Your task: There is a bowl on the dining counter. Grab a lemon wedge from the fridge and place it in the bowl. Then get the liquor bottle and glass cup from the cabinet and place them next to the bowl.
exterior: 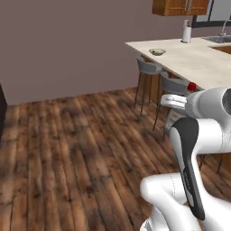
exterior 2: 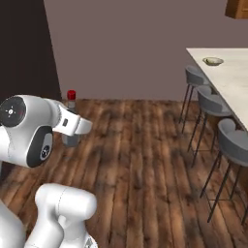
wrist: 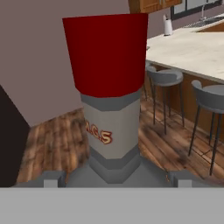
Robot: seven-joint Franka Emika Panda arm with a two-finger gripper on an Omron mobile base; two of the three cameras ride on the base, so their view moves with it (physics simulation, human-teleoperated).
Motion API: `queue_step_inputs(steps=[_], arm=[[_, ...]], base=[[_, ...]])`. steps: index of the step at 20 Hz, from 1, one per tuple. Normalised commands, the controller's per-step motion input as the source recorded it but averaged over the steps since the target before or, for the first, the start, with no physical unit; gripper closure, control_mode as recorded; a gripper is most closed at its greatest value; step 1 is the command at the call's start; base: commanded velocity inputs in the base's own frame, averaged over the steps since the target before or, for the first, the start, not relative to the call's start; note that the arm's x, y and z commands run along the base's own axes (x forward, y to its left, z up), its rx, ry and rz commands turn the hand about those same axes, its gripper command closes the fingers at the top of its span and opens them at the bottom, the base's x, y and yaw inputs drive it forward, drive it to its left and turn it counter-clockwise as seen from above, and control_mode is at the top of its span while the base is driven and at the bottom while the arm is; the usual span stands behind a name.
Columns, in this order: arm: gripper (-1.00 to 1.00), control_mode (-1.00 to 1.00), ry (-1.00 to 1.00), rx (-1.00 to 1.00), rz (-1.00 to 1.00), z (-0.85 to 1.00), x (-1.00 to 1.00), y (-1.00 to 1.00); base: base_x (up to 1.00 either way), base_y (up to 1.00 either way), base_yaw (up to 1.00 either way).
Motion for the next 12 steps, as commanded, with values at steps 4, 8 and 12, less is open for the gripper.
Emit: queue_step_inputs(steps=[4,8,12], arm=[[1.0,1.0,0.0,0.0,0.0,0.0,0.0,0.0],[1.0,1.0,0.0,0.0,0.0,0.0,0.0,0.0],[1.0,1.0,0.0,0.0,0.0,0.0,0.0,0.0]], base=[[0.94,0.85,-0.39],[1.0,0.67,-0.4],[1.0,0.58,-0.4]])
